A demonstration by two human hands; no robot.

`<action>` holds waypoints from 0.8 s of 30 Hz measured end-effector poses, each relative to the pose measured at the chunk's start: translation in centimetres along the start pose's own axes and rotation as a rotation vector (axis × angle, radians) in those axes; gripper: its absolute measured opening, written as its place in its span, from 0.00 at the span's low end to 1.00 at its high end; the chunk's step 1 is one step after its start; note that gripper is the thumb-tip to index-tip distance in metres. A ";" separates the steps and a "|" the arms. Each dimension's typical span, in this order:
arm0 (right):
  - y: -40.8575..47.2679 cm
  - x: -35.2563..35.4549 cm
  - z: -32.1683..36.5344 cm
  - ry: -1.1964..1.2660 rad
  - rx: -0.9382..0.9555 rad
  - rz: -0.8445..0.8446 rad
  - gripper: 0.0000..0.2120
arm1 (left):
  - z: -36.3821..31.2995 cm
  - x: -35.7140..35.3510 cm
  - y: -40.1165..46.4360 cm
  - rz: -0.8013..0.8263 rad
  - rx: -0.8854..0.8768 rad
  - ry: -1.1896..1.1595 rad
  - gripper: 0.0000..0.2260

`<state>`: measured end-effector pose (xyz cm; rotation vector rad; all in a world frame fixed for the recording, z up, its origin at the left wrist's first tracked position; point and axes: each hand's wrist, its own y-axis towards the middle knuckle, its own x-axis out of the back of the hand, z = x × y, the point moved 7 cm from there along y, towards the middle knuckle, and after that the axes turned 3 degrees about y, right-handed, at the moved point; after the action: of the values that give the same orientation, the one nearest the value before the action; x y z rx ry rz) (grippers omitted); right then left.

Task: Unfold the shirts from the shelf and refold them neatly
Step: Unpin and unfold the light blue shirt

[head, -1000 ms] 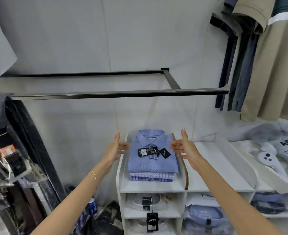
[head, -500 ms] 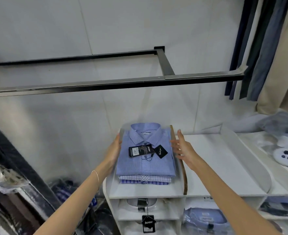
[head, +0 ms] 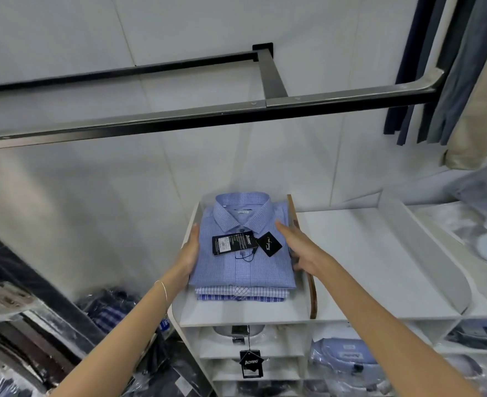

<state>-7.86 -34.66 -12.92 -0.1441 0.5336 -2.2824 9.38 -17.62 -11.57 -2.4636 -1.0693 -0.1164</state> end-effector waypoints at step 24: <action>-1.0 -0.4 -0.6 -0.049 0.159 -0.142 0.08 | 1.6 0.3 -0.9 -0.093 -0.049 0.085 0.12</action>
<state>-8.41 -33.55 -13.00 -0.1631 0.3241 -2.4420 8.75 -16.18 -12.59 -2.4287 -1.1564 -0.2773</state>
